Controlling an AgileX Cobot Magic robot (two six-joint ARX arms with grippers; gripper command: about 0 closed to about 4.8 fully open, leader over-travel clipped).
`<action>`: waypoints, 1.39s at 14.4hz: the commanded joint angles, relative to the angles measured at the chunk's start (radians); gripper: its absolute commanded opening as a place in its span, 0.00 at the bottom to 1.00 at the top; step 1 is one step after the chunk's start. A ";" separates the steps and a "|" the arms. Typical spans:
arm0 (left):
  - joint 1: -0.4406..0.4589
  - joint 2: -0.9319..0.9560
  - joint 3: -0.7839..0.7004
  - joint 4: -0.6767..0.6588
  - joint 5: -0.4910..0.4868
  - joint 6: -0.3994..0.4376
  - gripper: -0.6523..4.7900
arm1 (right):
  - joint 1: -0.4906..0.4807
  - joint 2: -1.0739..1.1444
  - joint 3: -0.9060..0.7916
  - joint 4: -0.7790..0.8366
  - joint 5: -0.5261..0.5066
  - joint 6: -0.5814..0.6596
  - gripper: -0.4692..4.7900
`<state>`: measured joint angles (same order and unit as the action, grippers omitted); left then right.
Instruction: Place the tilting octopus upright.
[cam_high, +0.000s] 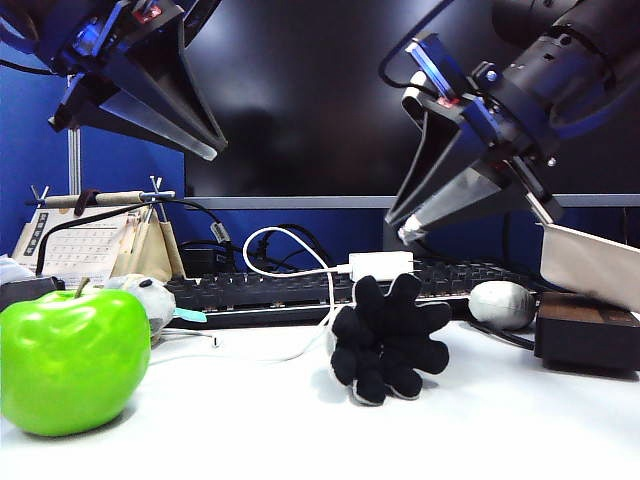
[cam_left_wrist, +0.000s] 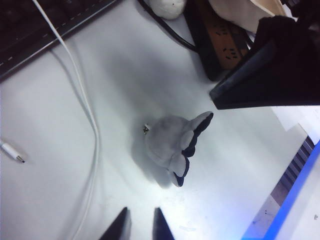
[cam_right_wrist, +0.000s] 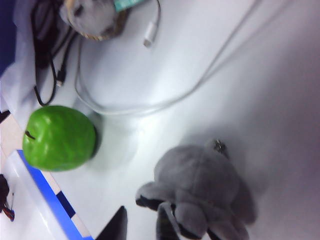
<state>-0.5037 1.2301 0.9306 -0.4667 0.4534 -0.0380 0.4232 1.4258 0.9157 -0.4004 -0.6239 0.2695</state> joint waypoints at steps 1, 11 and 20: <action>-0.001 -0.002 0.002 0.013 0.007 0.004 0.25 | 0.002 -0.003 0.005 0.017 -0.006 0.049 0.24; -0.001 -0.002 0.002 -0.002 0.093 0.003 0.25 | 0.093 0.009 0.005 -0.027 0.223 0.108 0.46; -0.001 -0.002 0.002 -0.005 0.093 0.001 0.25 | 0.095 0.012 0.005 -0.077 0.229 0.159 0.49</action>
<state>-0.5037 1.2301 0.9306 -0.4759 0.5392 -0.0380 0.5167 1.4372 0.9157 -0.4850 -0.3935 0.4179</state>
